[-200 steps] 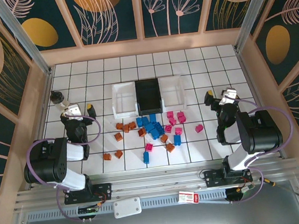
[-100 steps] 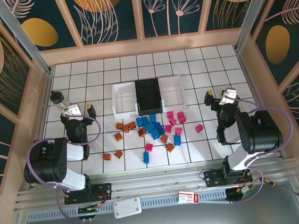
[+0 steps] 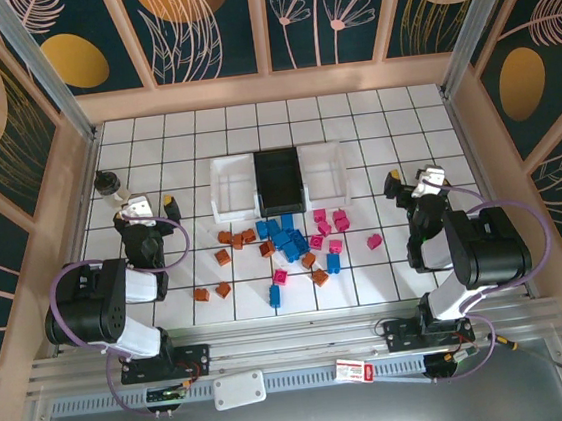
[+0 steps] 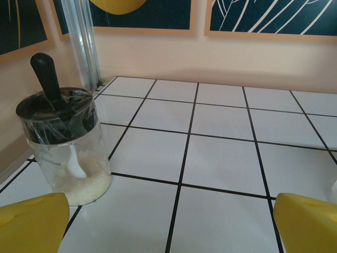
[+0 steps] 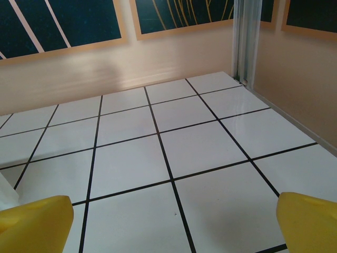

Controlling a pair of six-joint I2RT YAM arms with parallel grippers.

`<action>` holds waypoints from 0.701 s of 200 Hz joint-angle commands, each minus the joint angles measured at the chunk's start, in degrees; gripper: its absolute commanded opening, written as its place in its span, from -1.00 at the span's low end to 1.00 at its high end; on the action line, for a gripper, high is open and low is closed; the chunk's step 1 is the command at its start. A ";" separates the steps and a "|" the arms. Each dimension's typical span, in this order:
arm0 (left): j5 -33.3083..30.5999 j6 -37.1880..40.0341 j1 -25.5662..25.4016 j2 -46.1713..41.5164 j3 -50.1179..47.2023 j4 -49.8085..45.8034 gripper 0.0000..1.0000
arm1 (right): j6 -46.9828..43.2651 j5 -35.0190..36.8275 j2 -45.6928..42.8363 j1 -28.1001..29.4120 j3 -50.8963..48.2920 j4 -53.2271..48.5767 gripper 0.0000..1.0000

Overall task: Sort the legos into containers by color
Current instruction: Pick up the lego from the bottom-right of the table.

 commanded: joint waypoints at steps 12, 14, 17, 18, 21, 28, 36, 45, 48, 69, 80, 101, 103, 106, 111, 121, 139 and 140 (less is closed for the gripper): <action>1.19 -0.98 0.26 -0.45 0.85 0.82 0.98 | 0.79 -1.39 0.28 -0.64 0.32 1.98 0.98; 1.19 -1.00 0.27 -0.44 0.85 0.87 0.98 | 0.97 -1.97 0.18 -1.07 0.34 1.82 0.99; 1.19 -0.93 0.31 -0.47 0.78 0.91 0.98 | 1.24 -2.97 0.07 -1.48 0.21 1.76 0.99; 1.18 -0.94 0.33 -0.51 0.77 0.92 0.98 | 1.31 -3.31 0.05 -1.67 0.15 1.80 0.98; 1.18 -0.87 0.35 -0.55 0.72 0.92 0.98 | 1.44 -4.05 0.03 -1.92 0.13 1.87 0.99; 0.70 -0.85 0.25 -0.70 0.59 1.42 0.98 | 1.48 -4.44 -0.11 -2.08 0.20 1.91 0.99; -0.12 -1.30 0.12 -1.79 1.03 -0.45 0.98 | 1.51 -4.27 -0.97 -2.08 0.83 0.07 0.99; -0.79 -1.55 0.19 -3.73 2.06 -4.14 0.98 | 1.23 -4.18 -2.74 -1.94 1.88 -3.47 0.99; -0.95 -1.60 0.20 -4.29 2.58 -5.46 0.98 | 1.14 -4.12 -3.42 -1.89 2.42 -4.92 0.99; -2.75 -2.03 0.22 -7.42 5.33 -12.62 0.98 | 1.05 -2.42 -7.06 -1.16 7.74 -17.86 0.99; -3.92 -2.67 0.18 -9.06 5.85 -15.06 0.98 | 1.49 0.55 -8.30 -0.10 10.34 -23.90 0.99; -7.07 -5.17 0.18 -12.82 5.69 -18.11 0.98 | 3.63 11.57 -10.22 3.65 13.85 -31.54 0.98; -7.29 -5.41 0.23 -13.12 5.68 -18.32 0.98 | 3.83 12.55 -10.36 4.09 14.05 -31.83 0.99; -7.60 -5.93 0.19 -13.85 5.60 -18.61 0.98 | 4.06 14.58 -10.57 4.83 14.37 -32.22 0.99; -8.21 -7.01 0.20 -15.05 5.66 -19.03 0.98 | 4.19 17.34 -10.85 5.99 14.86 -32.75 0.99; -11.17 -12.39 0.18 -17.24 5.07 -18.52 0.98 | 4.77 22.95 -10.84 8.21 15.57 -32.80 0.99; -19.23 -27.77 0.19 -19.74 4.39 -18.14 0.98 | 18.21 30.03 -10.19 10.18 18.69 -39.92 0.99; -19.70 -28.69 0.19 -19.77 4.51 -18.50 0.98 | 19.64 30.11 -10.23 10.18 18.97 -41.02 0.99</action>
